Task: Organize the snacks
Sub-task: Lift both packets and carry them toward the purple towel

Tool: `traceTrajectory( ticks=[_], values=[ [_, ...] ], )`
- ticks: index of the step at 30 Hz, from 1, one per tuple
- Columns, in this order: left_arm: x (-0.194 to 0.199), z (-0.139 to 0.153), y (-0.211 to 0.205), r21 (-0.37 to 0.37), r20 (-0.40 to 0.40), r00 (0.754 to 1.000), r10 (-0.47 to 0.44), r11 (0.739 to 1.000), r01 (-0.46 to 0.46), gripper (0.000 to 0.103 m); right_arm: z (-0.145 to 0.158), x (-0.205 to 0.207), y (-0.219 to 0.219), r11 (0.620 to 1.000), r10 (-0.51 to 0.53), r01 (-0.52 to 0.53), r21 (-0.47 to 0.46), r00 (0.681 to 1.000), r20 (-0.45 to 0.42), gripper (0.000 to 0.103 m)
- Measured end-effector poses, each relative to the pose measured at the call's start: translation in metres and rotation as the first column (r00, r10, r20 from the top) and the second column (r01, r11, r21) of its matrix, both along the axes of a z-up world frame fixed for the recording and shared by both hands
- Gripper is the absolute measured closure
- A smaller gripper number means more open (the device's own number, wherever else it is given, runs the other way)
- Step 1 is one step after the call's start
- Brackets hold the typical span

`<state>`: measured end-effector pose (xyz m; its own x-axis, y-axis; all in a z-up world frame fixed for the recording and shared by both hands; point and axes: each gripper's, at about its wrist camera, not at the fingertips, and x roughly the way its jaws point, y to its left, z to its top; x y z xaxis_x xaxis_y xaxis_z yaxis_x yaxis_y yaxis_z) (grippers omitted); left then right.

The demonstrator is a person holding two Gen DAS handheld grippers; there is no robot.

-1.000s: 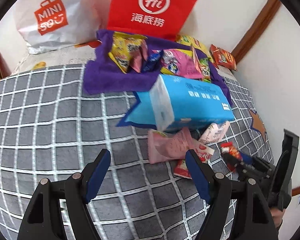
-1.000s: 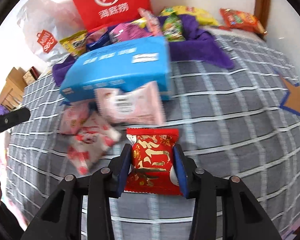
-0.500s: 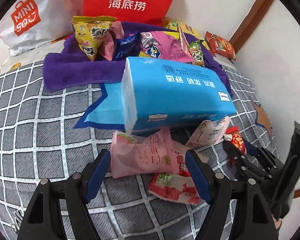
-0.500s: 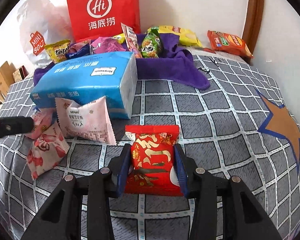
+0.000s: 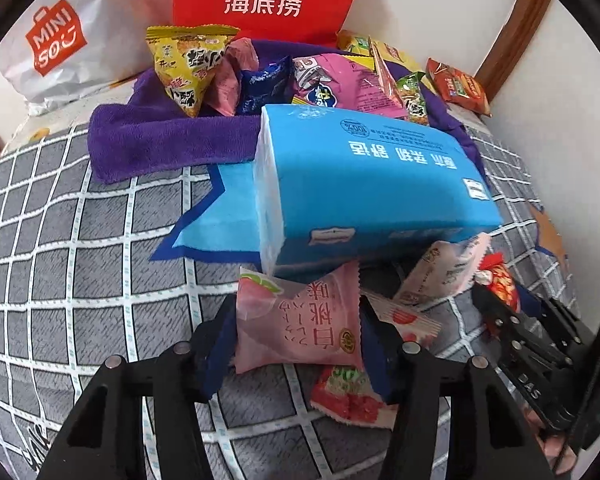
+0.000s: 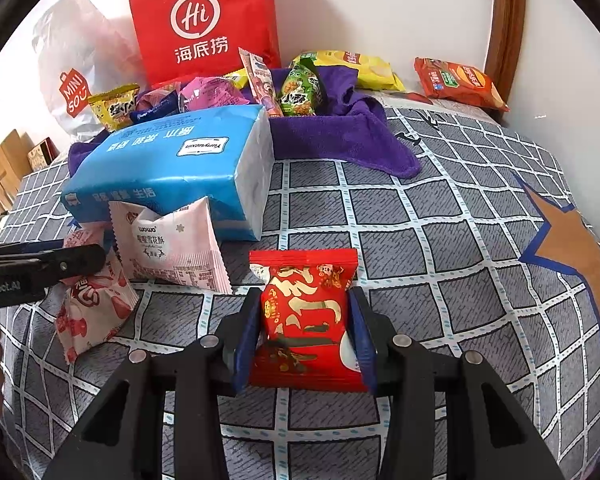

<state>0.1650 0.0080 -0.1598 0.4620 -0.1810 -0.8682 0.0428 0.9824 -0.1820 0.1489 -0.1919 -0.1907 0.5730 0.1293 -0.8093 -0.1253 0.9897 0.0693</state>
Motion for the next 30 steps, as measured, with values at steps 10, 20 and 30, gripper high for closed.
traceTrajectory(
  ticks=[10,20,30],
  values=[
    [-0.028,0.017,0.011,-0.019,0.015,1.000,0.001,1.000,0.000,0.050,0.000,-0.001,-0.001,1.000,-0.002,0.002,0.010,1.000,0.002,0.060],
    [-0.043,0.034,0.009,-0.057,0.043,0.999,-0.011,0.998,0.014,0.050,0.021,-0.027,0.003,0.999,0.023,-0.023,0.038,1.000,0.001,0.062],
    [-0.061,0.068,0.002,-0.067,0.104,0.994,-0.037,0.997,0.044,0.050,0.070,-0.059,0.010,0.998,0.032,-0.036,0.058,0.998,0.061,0.062]
  ],
)
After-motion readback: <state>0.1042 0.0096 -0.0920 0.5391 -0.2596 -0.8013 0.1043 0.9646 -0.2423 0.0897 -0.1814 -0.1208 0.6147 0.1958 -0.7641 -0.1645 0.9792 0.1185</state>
